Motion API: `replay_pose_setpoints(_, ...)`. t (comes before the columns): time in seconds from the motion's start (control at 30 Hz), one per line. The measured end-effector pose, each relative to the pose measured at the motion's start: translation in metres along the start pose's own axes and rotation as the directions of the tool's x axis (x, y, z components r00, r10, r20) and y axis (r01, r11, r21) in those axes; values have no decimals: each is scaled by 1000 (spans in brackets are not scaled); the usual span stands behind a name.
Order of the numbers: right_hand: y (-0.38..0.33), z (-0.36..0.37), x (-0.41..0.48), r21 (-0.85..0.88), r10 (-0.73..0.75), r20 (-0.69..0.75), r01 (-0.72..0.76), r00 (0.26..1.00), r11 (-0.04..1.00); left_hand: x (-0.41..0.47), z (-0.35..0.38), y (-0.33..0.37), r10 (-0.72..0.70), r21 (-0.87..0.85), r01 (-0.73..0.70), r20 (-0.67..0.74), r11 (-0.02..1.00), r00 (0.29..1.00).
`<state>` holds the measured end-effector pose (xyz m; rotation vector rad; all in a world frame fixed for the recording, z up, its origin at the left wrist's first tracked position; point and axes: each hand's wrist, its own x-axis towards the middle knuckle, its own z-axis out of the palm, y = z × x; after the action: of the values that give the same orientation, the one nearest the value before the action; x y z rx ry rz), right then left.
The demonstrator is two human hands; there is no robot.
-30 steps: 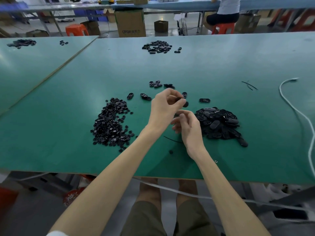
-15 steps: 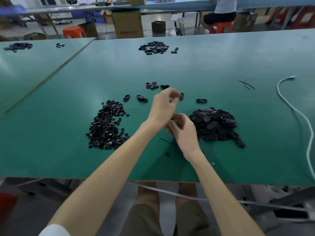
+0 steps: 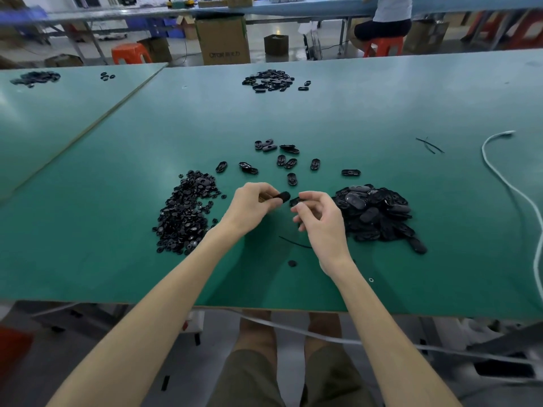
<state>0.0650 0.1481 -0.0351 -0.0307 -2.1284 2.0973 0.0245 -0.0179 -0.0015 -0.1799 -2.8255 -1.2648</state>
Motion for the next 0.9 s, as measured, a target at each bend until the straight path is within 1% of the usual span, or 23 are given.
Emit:
replay_pose_setpoints(0.03, 0, 0, 0, -1, -5, -10, 5, 1000, 1000, -4, -3, 2, 11, -54, -9, 32, 999, 999)
replay_pose_setpoints(0.13, 0, 1, 1, -20, -19, 18, 19, 1000, 1000, -15, -9, 5, 66, -140, -52, 94, 989, 993)
replay_pose_setpoints(0.2, 0, 1, 0, -40, -25, 37, 26, 999, 999, -20, -13, 4, 74, -165, -55, 115, 985, 991)
replay_pose_setpoints(0.23, 0, 1, 0, -43, -24, 44, 26, 999, 999, -21, -15, 2, 67, -146, -49, 120, 988, 990)
replay_pose_setpoints(0.3, -1, 1, 0, -28, -21, 41, 22, 999, 999, -19, -22, -5, 59, -40, -55, 99, 998, 993)
replay_pose_setpoints(0.33, -1, 1, 0, -14, -16, 29, 16, 999, 1000, -17, -27, -9, 46, 31, -48, 67, 998, 997)
replay_pose_setpoints(0.4, -1, 1, 0, 3, -5, 14, 5, 1000, 1000, -11, -39, -20, -7, 174, 8, -10, 985, 1000)
replay_pose_setpoints(0.43, -1, 2, 0, 1, 0, 17, 0, 1000, 1000, -8, -45, -27, -43, 264, 52, -38, 963, 998)
replay_pose_setpoints(0.5, -1, 2, 0, -15, 5, 31, -4, 1000, 1000, -4, -56, -41, -113, 464, 134, -73, 875, 991)
replay_pose_setpoints(0.53, -1, 2, 0, -19, 6, 35, -5, 999, 1000, -3, -59, -46, -134, 534, 161, -88, 830, 987)
replay_pose_setpoints(0.57, -1, 2, -1, -20, 5, 35, -5, 999, 1000, -3, -62, -50, -148, 569, 177, -96, 803, 984)
replay_pose_setpoints(0.63, -1, 1, -1, -23, 4, 33, -3, 999, 1000, -5, -65, -56, -154, 566, 184, -100, 804, 983)
replay_pose_setpoints(0.8, -2, 1, -1, -37, 0, 33, 1, 999, 999, -10, -65, -56, -100, 479, 170, -169, 861, 981)
replay_pose_setpoints(0.9, -2, 0, -1, -39, 4, 33, -2, 999, 999, -14, -65, -52, -76, 480, 159, -187, 863, 979)
